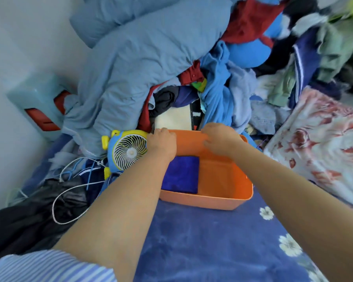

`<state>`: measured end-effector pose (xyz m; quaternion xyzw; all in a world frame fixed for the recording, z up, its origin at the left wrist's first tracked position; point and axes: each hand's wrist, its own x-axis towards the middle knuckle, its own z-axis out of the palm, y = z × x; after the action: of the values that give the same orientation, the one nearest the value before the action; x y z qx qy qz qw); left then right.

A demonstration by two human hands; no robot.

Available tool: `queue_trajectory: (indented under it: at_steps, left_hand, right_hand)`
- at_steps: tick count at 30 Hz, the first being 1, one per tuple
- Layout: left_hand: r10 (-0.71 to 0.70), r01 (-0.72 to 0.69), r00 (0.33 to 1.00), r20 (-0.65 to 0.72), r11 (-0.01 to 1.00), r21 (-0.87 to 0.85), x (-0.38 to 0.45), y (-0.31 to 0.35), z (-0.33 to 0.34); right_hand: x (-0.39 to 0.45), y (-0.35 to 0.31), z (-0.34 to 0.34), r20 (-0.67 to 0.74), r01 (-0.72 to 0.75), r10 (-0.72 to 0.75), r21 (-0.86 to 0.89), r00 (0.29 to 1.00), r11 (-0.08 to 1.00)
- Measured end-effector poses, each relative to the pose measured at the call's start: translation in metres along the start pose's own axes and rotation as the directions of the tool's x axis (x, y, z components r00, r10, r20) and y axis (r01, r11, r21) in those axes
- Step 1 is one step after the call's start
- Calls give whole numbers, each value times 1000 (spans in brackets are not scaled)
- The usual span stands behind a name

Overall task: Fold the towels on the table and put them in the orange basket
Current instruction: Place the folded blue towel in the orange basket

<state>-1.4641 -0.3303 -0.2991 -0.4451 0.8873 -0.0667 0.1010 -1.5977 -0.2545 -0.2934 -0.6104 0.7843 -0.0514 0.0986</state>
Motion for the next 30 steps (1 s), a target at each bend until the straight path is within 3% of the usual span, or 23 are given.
queue_trajectory:
  at_steps: [5,11,15,19,25,30]
  left_hand:
    - [31,-33,995,-92,999,-19,-80,-8,-65]
    - [73,-107,968,-239,985,-134,-182,-1,-132]
    - [228,-285,918,-323,948,-141,-276,28,-151]
    - [413,-444,856,-311,895,-34,-356,73,-163]
    - [679,-694,642,-356,712,106,-489,177,-182]
    - [840,-859,397,-370,482,173,-615,277,-189]
  right_hand:
    - [-87,-21,-65,-180,-22,25,18,983,1000]
    - [-214,-40,-123,-332,-150,94,-146,939,978]
    - [-330,-74,-139,-422,-291,192,-184,886,939]
    - [-446,-93,-137,-460,-445,325,-180,827,877]
    - [-641,-91,-124,-511,-726,592,-94,623,681]
    - [-803,-83,-110,-507,-885,763,1,402,466]
